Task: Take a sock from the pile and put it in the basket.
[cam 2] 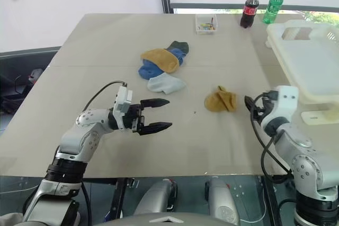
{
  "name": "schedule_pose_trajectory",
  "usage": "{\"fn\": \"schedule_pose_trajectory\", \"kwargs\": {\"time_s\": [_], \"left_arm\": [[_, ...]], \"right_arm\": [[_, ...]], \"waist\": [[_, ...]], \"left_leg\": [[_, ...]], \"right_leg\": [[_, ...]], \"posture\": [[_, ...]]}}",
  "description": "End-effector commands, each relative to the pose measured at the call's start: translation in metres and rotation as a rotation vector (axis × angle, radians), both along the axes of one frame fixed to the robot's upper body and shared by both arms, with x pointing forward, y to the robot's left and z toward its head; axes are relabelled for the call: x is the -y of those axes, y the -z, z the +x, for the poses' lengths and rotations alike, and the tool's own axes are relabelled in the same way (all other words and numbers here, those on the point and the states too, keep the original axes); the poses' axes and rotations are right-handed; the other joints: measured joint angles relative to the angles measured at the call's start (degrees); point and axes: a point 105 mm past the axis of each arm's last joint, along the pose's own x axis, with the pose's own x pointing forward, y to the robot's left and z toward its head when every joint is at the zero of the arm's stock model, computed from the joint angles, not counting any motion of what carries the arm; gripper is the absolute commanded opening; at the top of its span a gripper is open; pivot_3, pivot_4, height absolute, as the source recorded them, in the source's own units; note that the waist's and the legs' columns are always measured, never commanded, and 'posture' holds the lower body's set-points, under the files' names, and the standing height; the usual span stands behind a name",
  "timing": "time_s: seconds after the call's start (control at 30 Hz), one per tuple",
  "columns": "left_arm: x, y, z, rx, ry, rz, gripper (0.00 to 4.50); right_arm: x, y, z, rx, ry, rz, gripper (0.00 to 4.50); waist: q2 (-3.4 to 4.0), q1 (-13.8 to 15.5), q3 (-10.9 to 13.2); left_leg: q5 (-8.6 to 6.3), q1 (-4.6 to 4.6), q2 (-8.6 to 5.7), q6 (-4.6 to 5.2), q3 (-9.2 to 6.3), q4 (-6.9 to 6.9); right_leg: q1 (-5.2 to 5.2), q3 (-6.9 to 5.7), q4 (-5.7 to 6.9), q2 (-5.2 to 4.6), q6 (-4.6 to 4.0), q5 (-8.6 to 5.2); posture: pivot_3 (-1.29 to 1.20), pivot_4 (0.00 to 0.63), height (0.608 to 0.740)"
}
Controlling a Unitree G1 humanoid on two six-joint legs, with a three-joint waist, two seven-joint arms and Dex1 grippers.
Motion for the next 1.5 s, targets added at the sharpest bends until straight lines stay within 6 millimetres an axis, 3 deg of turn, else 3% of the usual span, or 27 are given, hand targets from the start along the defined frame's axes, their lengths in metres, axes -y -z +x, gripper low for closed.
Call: {"fn": "schedule_pose_trajectory", "kwargs": {"time_s": [0.03,0.17,0.33,0.4,0.5,0.6,0.67,0.8,0.97,1.1,1.33,1.5], "left_arm": [[0.010,-0.004,0.003,0.042,-0.009,0.000,4.50],[0.018,-0.003,0.002,0.053,-0.015,-0.001,4.50],[0.016,-0.004,0.000,0.056,-0.041,-0.003,4.50],[0.015,-0.004,-0.001,0.056,-0.052,-0.005,4.50],[0.014,-0.003,-0.004,0.055,-0.062,-0.007,4.50],[0.015,-0.002,-0.008,0.045,-0.067,-0.014,4.50],[0.016,0.000,-0.010,0.036,-0.065,-0.018,4.50],[0.019,0.002,-0.011,0.022,-0.053,-0.021,4.50],[0.022,0.002,-0.007,0.014,-0.044,-0.025,4.50],[0.024,0.002,-0.006,0.012,-0.032,-0.023,4.50],[0.027,0.000,-0.002,0.014,-0.032,-0.022,4.50],[0.027,0.001,-0.003,0.011,-0.030,-0.019,4.50]], "right_arm": [[-0.029,-0.006,0.001,0.065,-0.206,-0.172,3.19],[-0.032,0.014,0.020,0.027,-0.259,-0.313,3.19],[-0.022,0.016,0.043,0.031,-0.223,-0.347,3.19],[-0.020,0.014,0.045,0.033,-0.223,-0.332,2.80],[-0.019,0.003,0.048,0.038,-0.189,-0.187,1.78],[-0.012,-0.004,0.051,-0.005,-0.083,0.089,0.39],[-0.002,0.000,0.051,-0.074,0.026,0.321,0.03],[0.011,0.004,0.044,-0.131,0.129,0.459,0.03],[0.024,0.008,0.029,-0.159,0.155,0.217,0.03],[0.024,0.005,0.021,-0.128,0.136,0.085,1.38],[0.033,-0.023,0.002,0.028,0.132,-0.138,1.38],[0.012,-0.041,0.004,0.122,0.033,-0.209,1.38]], "waist": [[0.00,0.0,0.0],[-0.04,0.0,0.0],[-0.05,0.2,0.0],[-0.05,0.2,0.0],[-0.05,0.3,0.0],[-0.05,0.3,0.0],[-0.05,0.3,0.0],[-0.01,0.9,0.0],[0.02,1.4,0.0],[0.02,1.0,0.0],[0.04,1.1,0.0],[0.04,1.0,0.0]], "left_leg": [[0.00,0.00,-0.01,0.00,0.00,0.00],[0.00,0.01,-0.02,0.00,0.04,0.06],[0.00,-0.03,-0.02,0.00,0.00,0.05],[0.00,-0.04,-0.02,0.00,0.00,0.05],[0.00,-0.04,-0.02,0.00,-0.02,0.04],[0.00,-0.03,-0.01,0.00,-0.03,0.04],[0.00,-0.03,0.02,-0.01,-0.08,0.04],[0.00,-0.04,-0.02,-0.01,-0.09,0.01],[0.00,-0.07,-0.08,0.00,-0.05,0.01],[0.00,-0.02,-0.04,0.00,0.01,0.01],[0.00,-0.06,-0.04,0.00,0.03,0.02],[0.00,-0.02,0.01,0.00,0.03,0.03]], "right_leg": [[0.00,0.00,0.00,-0.01,0.00,0.00],[0.02,0.03,-0.01,-0.02,0.01,0.01],[-0.01,0.01,0.00,-0.03,-0.01,0.01],[-0.01,0.01,-0.01,-0.05,-0.01,0.01],[-0.01,0.01,0.00,-0.07,-0.01,0.02],[-0.01,0.03,0.01,-0.07,-0.01,0.02],[0.00,0.00,0.04,-0.08,-0.02,0.03],[-0.01,-0.02,0.04,-0.10,-0.03,0.03],[-0.02,-0.04,0.01,-0.14,-0.02,0.02],[-0.02,0.00,0.03,-0.06,-0.02,0.02],[-0.02,0.02,-0.01,-0.04,0.00,0.01],[-0.01,0.03,0.00,0.01,0.00,0.01]], "posture": [[0.00,0.150,0.740],[0.00,0.150,0.740],[0.00,0.150,0.740],[0.00,0.150,0.740],[0.00,0.150,0.740],[0.00,0.150,0.740],[0.00,0.150,0.740],[0.00,0.150,0.740],[0.00,0.150,0.740],[0.00,0.150,0.740],[0.00,0.150,0.740],[0.00,0.150,0.740]]}}
